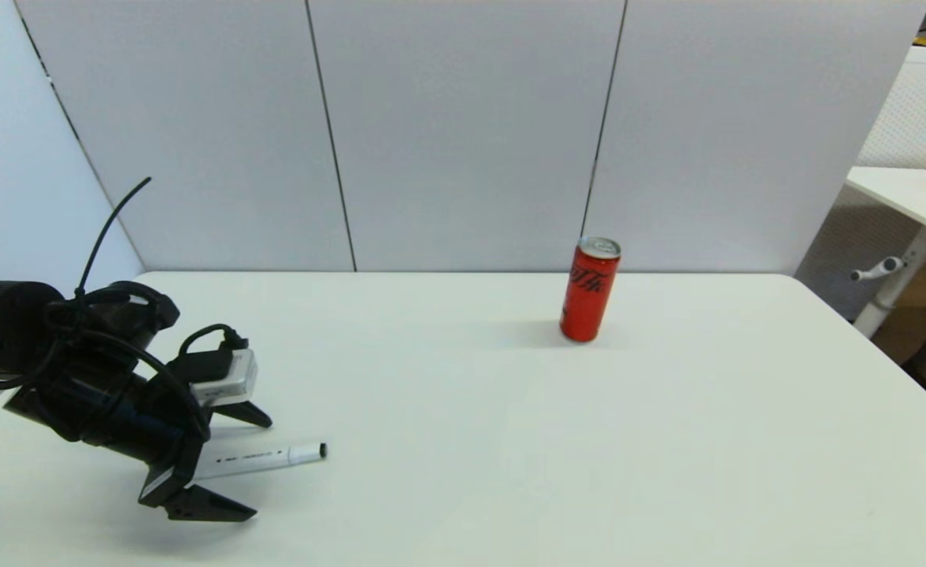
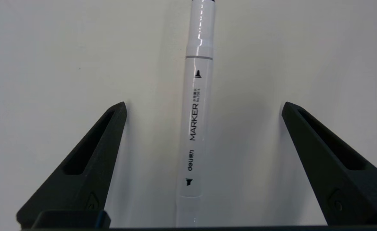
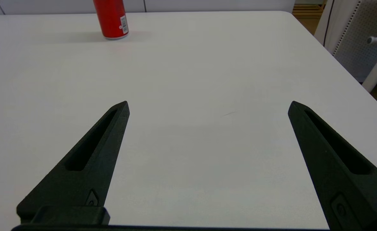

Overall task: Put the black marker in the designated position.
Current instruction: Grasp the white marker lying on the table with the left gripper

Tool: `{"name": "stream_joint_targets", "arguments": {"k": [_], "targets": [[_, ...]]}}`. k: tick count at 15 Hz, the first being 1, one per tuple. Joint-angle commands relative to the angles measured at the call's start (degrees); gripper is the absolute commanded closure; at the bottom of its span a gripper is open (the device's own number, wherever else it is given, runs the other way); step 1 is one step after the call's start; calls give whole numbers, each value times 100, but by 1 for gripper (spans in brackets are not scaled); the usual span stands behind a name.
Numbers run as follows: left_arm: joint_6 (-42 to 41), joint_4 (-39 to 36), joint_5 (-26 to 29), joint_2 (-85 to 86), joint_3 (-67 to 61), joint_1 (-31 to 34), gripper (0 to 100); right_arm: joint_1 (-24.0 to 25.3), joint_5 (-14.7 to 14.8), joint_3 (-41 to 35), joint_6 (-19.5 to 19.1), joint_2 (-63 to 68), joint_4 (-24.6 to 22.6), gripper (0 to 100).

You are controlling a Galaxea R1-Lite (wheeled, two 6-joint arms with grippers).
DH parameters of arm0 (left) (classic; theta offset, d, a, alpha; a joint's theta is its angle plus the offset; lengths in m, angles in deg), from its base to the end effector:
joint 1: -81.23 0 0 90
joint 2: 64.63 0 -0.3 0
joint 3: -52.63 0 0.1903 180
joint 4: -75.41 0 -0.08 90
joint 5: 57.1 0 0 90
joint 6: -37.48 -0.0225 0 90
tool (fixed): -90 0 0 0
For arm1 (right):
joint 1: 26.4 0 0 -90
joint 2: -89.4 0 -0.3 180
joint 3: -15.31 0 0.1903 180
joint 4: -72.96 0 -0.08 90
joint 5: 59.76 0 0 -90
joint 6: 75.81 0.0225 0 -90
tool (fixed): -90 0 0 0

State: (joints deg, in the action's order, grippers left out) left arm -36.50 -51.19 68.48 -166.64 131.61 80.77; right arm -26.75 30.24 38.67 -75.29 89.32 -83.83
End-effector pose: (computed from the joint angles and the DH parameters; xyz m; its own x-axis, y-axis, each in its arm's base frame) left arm 0.2605 -0.0152 0.1234 0.1862 -0.5834 -0.7906 0.9738 0.2166 0.0694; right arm -0.0229 0.0001 0.0757 1.0000 -0.0061 0.0040 0.0061 0.9999 0.0091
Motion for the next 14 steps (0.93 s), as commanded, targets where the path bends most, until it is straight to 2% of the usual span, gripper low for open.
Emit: {"name": "stream_joint_targets", "arguments": {"k": [1, 14], "targets": [[-38, -121, 36, 6, -68, 29, 0, 0, 0, 0, 9, 7, -2, 0], [-38, -139, 54, -38, -95, 55, 0, 0, 0, 0, -8, 7, -2, 0]]}}
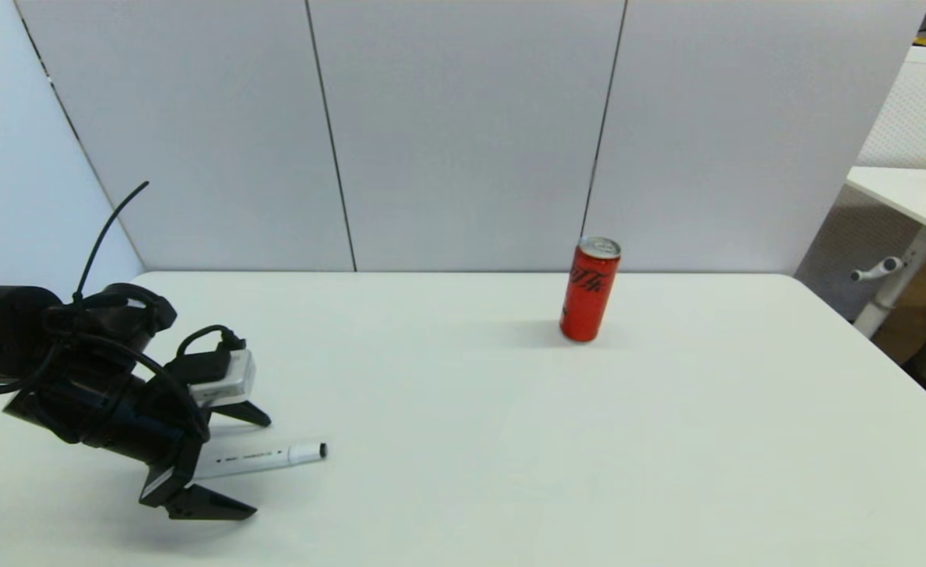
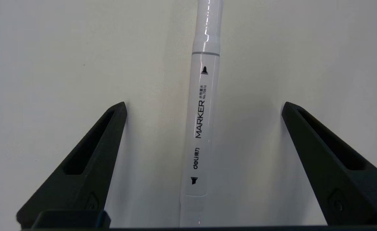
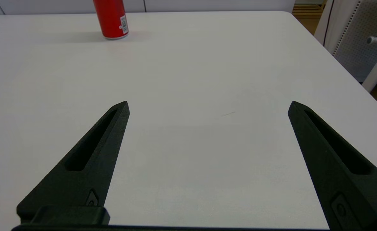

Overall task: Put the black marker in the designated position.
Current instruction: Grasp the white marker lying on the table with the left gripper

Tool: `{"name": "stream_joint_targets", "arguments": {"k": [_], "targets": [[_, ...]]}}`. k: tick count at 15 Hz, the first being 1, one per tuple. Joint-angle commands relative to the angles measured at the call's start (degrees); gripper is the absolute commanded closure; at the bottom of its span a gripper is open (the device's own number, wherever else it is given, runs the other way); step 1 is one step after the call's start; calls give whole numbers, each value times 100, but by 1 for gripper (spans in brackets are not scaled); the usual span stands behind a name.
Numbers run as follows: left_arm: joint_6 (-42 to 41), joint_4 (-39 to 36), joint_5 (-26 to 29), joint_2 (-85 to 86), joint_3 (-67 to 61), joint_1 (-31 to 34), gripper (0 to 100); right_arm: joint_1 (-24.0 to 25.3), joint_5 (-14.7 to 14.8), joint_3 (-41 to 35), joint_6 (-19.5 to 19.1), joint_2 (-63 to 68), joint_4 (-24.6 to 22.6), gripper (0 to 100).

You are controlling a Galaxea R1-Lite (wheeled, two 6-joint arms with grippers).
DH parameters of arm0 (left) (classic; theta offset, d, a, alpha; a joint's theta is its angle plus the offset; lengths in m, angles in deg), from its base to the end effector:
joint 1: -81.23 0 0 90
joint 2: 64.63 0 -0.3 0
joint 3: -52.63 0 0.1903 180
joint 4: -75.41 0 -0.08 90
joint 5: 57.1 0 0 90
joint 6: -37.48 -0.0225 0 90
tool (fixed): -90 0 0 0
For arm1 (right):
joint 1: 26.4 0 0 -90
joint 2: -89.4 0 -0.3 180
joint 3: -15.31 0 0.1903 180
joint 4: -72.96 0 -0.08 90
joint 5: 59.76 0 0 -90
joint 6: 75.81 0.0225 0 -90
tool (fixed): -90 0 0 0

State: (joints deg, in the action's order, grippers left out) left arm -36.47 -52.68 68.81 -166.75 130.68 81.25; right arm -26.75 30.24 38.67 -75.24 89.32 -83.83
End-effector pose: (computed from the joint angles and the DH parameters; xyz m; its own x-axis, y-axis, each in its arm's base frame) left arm 0.2605 -0.0131 0.1204 0.1964 -0.5864 -0.7858 0.9716 0.2243 0.0755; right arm -0.0229 0.0001 0.0757 1.0000 -0.0061 0.0040 0.0061 0.9999 0.0099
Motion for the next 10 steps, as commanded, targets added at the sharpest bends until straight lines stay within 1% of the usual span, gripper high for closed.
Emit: {"name": "stream_joint_targets", "arguments": {"k": [1, 3, 4, 7, 10], "targets": [[-41, 10, 21, -27, -2, -2, 0, 0, 0, 0, 4, 7, -2, 0], [-41, 1, 21, -36, -2, -2, 0, 0, 0, 0, 4, 7, -2, 0], [-41, -25, 21, -54, -2, -2, 100, 0, 0, 0, 4, 7, -2, 0], [-58, -192, 30, -62, -2, 6, 100, 0, 0, 0, 4, 7, -2, 0], [-50, -192, 30, -71, -2, -2, 100, 0, 0, 0, 4, 7, -2, 0]]}}
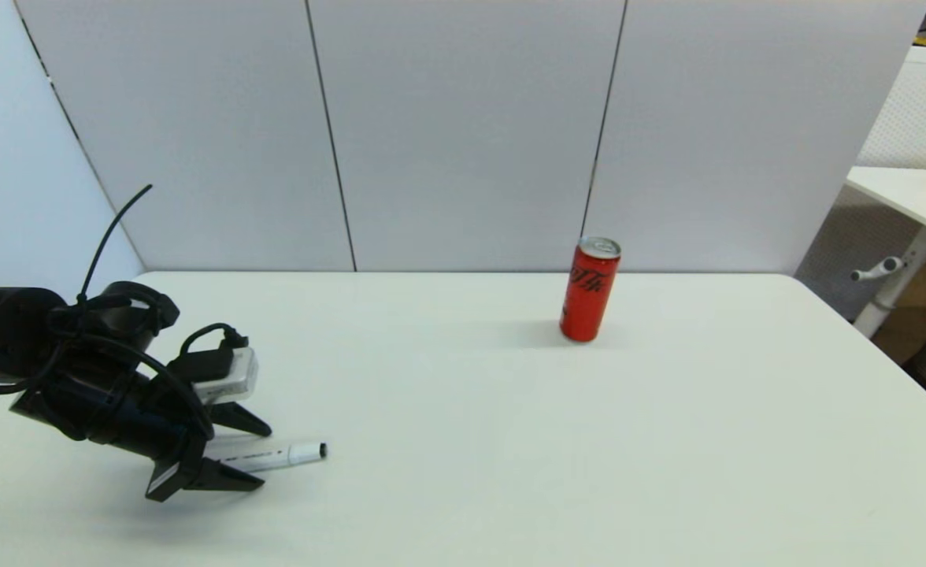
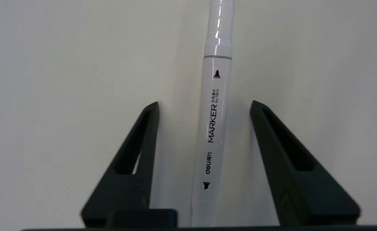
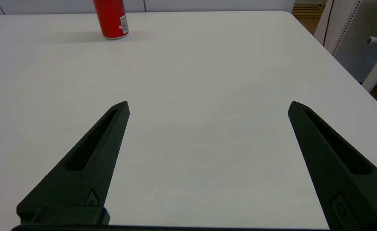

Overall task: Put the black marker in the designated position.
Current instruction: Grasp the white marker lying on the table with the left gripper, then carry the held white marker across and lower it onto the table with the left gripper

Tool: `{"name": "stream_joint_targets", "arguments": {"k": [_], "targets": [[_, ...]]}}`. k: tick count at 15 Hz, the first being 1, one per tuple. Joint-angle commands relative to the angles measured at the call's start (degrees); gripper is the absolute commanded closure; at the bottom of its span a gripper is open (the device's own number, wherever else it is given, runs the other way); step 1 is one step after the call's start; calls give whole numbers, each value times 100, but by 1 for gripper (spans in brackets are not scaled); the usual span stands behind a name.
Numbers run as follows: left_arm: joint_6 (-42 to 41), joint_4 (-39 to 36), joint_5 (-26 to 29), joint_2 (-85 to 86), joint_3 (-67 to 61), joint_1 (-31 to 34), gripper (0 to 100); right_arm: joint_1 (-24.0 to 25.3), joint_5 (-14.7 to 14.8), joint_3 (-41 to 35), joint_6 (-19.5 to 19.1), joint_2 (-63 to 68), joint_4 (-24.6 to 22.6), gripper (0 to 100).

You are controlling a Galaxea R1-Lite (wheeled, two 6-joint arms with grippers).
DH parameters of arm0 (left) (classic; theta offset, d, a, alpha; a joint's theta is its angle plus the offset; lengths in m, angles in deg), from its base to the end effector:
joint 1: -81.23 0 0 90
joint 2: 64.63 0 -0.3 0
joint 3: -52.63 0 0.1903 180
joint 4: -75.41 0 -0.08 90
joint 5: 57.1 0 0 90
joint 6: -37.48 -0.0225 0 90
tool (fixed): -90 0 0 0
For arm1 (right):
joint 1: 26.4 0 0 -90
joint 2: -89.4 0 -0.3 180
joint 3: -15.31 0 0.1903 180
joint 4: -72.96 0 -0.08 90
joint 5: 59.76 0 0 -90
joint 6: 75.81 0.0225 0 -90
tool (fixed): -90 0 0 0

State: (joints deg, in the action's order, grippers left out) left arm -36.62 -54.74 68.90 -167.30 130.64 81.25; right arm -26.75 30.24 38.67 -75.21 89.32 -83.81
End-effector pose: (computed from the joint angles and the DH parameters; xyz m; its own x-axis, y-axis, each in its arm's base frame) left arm 0.2650 -0.0131 0.1187 0.2163 -0.5877 -0.7796 0.9697 0.2220 0.1017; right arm -0.0229 0.0001 0.0757 1.0000 -0.0061 0.0037 0.0061 0.9999 0.0105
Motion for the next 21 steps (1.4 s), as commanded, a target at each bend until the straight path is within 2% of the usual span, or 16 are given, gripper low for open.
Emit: {"name": "stream_joint_targets", "arguments": {"k": [1, 9, 11, 13, 15, 18, 21], "targets": [[-44, 14, 21, -16, 2, -2, 100, 0, 0, 0, -16, 7, -4, 0], [-26, 14, 21, 168, 134, -46, 100, 0, 0, 0, -16, 7, -4, 0], [9, 58, 21, 186, 503, -222, 100, 0, 0, 0, 2, 7, -4, 0], [510, 67, 12, 124, 1092, -609, 100, 0, 0, 0, 2, 7, -4, 0], [1363, 67, -58, -60, 1742, -1154, 100, 0, 0, 0, -16, 7, -4, 0], [2655, 58, -436, -508, 2603, -1971, 100, 0, 0, 0, -16, 7, -4, 0], [3621, 49, -453, -1053, 3447, -2393, 100, 0, 0, 0, 2, 7, -4, 0]]}}
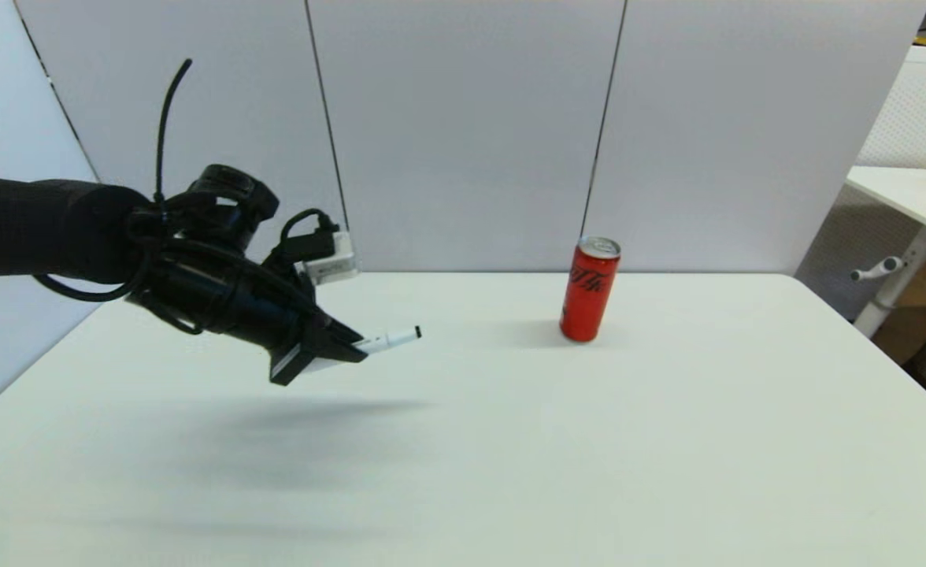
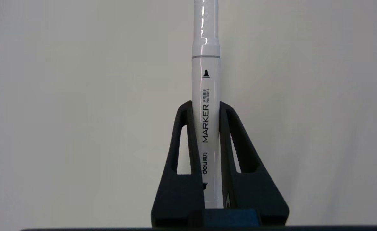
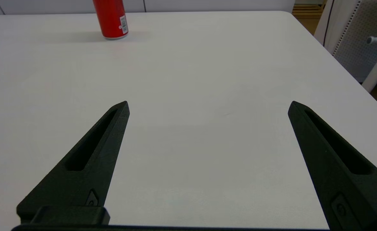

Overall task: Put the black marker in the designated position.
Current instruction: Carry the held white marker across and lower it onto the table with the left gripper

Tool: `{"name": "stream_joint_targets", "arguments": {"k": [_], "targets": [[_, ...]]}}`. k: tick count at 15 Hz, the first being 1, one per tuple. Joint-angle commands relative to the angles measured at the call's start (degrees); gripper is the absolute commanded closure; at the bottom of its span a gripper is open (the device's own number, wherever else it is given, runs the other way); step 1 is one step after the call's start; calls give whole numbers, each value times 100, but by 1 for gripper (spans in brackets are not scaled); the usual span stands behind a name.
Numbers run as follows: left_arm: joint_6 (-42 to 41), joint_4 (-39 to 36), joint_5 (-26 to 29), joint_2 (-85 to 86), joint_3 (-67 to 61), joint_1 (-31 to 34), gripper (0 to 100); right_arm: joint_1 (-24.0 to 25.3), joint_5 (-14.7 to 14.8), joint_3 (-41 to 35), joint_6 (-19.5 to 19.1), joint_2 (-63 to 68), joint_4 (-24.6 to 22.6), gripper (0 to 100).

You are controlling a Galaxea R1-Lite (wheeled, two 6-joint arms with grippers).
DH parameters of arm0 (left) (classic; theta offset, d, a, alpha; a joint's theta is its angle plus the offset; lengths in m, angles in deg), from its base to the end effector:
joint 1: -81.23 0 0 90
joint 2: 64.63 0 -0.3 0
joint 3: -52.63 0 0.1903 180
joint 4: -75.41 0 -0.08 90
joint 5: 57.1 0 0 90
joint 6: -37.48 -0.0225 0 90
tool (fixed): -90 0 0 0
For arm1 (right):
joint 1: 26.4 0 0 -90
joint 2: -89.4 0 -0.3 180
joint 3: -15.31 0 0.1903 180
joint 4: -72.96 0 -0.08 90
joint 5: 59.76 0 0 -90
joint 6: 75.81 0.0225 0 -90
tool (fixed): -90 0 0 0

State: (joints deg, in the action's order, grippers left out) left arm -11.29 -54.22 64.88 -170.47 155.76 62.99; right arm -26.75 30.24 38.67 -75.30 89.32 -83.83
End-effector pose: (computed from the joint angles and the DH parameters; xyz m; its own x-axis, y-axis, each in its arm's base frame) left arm 0.3111 -0.1151 0.2004 0.3182 -0.6625 -0.6781 0.9452 0.2771 0.1727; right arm -0.0229 0.0001 0.0757 1.0000 -0.0061 0.0040 0.0061 0.9999 0.0089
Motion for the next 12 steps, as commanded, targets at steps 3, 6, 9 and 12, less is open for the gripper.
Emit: {"name": "stream_joint_targets", "arguments": {"k": [3, 6, 9, 12], "targets": [[2046, -20, -376, -1193, 1797, -813, 100, 0, 0, 0, 10, 7, -2, 0], [3057, -28, -649, -1457, 2263, -839, 100, 0, 0, 0, -7, 7, -2, 0], [4059, -2, -983, -1835, 2773, -839, 100, 0, 0, 0, -7, 7, -2, 0], [5219, -55, -1115, -2204, 3335, -998, 100, 0, 0, 0, 10, 7, -2, 0]]}}
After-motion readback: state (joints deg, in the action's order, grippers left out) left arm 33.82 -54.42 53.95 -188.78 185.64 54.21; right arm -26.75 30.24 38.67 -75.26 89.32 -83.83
